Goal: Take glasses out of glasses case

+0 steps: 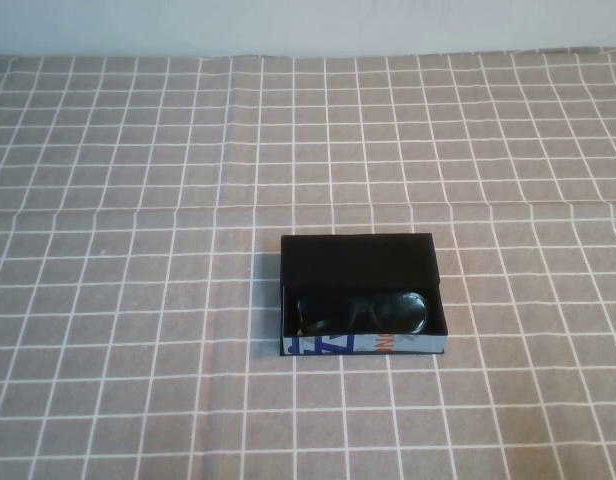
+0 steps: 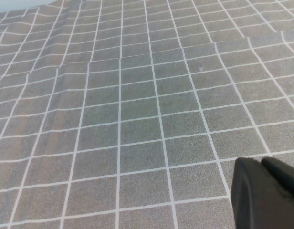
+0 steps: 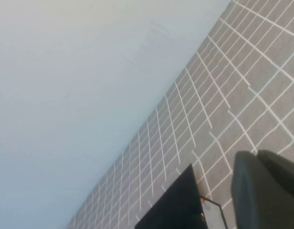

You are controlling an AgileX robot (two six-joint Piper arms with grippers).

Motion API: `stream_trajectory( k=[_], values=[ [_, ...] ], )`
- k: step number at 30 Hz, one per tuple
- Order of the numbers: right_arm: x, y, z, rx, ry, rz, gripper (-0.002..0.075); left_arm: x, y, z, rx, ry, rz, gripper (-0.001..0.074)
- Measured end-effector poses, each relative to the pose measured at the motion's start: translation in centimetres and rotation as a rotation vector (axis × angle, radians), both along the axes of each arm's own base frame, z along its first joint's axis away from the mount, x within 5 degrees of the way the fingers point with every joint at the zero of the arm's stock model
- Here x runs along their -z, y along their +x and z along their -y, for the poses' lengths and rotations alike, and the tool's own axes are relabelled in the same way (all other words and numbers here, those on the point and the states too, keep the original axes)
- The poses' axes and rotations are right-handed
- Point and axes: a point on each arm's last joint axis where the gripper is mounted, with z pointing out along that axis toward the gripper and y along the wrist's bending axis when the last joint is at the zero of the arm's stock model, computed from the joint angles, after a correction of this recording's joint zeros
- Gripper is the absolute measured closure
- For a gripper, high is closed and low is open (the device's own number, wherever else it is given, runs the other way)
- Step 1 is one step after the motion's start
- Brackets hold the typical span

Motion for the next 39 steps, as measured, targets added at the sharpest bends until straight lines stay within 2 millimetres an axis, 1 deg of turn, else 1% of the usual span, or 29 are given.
stream_trajectory(
  k=[6, 9, 14, 17, 24, 26, 28, 32, 36, 39],
  values=[
    [0.2, 0.0, -0.2, -0.03, -0.101, -0.004, 0.0744, 0.0, 0.0, 0.0, 0.0, 0.0, 0.0, 0.074],
    [0.1, 0.0, -0.1, -0.02, -0.121, 0.004, 0.0744, 0.0, 0.0, 0.0, 0.0, 0.0, 0.0, 0.074],
    [-0.3, 0.1, 0.8, 0.083, -0.196, 0.05, 0.0744, 0.0, 0.0, 0.0, 0.0, 0.0, 0.0, 0.074],
    [-0.4, 0.1, 1.1, 0.114, -0.218, 0.064, 0.0744, 0.0, 0.0, 0.0, 0.0, 0.0, 0.0, 0.074],
    [-0.3, 0.1, 0.9, 0.093, -0.215, 0.057, 0.0744, 0.0, 0.0, 0.0, 0.0, 0.0, 0.0, 0.074],
    [-0.5, 0.0, 0.5, 0.055, -0.257, 0.055, 0.0744, 0.0, 0.0, 0.0, 0.0, 0.0, 0.0, 0.074],
    [-1.6, -0.1, 0.2, 0.023, -0.336, 0.075, 0.0744, 0.0, 0.0, 0.0, 0.0, 0.0, 0.0, 0.074],
    [-5.2, 0.0, -0.1, -0.023, -0.511, 0.099, 0.0744, 0.0, 0.0, 0.0, 0.0, 0.0, 0.0, 0.074],
    [-8.6, 1.3, -0.2, -0.067, -0.619, 0.06, 0.0744, 0.0, 0.0, 0.0, 0.0, 0.0, 0.0, 0.074],
    [-11.2, 2.9, -0.4, -0.139, -0.726, 0.032, 0.0744, 0.0, 0.0, 0.0, 0.0, 0.0, 0.0, 0.074]
  ],
)
